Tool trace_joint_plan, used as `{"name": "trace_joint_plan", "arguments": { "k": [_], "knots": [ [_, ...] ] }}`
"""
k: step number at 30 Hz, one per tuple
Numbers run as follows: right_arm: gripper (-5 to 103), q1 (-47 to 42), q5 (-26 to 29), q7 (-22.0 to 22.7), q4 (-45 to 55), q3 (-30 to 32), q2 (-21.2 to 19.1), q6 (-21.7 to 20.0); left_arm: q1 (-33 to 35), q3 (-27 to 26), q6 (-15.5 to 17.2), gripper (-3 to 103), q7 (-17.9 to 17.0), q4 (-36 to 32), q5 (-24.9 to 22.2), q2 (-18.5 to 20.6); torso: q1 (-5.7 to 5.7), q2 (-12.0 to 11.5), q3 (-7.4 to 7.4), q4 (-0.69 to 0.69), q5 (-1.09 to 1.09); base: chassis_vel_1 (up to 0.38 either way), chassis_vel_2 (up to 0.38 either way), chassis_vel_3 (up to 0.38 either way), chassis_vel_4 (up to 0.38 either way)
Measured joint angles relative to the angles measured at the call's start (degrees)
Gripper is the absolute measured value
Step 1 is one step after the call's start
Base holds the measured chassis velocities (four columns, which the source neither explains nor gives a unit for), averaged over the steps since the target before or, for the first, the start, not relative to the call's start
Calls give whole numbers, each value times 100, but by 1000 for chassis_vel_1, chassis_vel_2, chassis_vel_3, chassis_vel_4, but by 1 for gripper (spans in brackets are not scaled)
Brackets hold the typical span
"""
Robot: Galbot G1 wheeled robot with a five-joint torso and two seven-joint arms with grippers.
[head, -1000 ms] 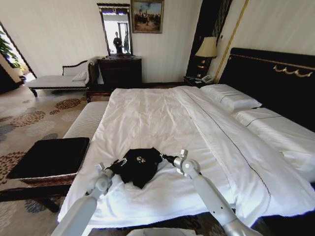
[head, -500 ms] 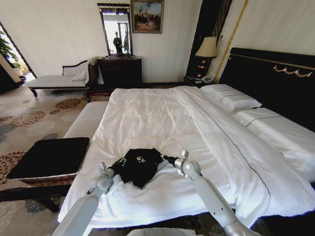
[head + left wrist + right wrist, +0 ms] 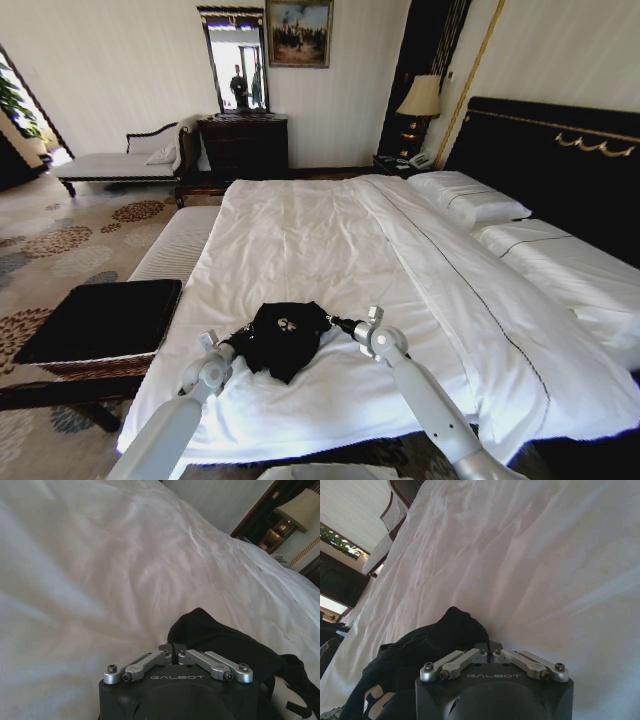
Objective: Fold the clothes on the bed and place them into the basket.
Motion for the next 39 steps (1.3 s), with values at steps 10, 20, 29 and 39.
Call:
{"name": "trace_joint_plan", "arguments": {
  "k": [10, 20, 29, 39],
  "knots": [
    [1, 7, 0, 202, 670, 121, -230, 136, 93, -293, -109, 0, -103, -945, -72, 434, 0, 0, 0, 0, 1, 0, 0, 0, 0],
    [1, 583, 506, 664, 1849, 237, -780, 129, -427, -459, -116, 0, -342, -1942, -389, 1319, 0, 0, 0, 0, 1, 0, 0, 0, 0],
    [1, 2048, 1371, 1014, 2366, 10, -1330, 35, -1125, -712, -50, 0, -688, -2689, -1008, 2205, 0, 0, 0, -3, 0, 0, 0, 0, 0],
    [1, 4010, 2156, 1458, 1953, -816, -1300, 203, -1413, -1560, -30, 0, -1015, -3137, -1817, 3198, 1, 0, 0, -3, -1, 0, 0, 0, 0]
  ]
}}
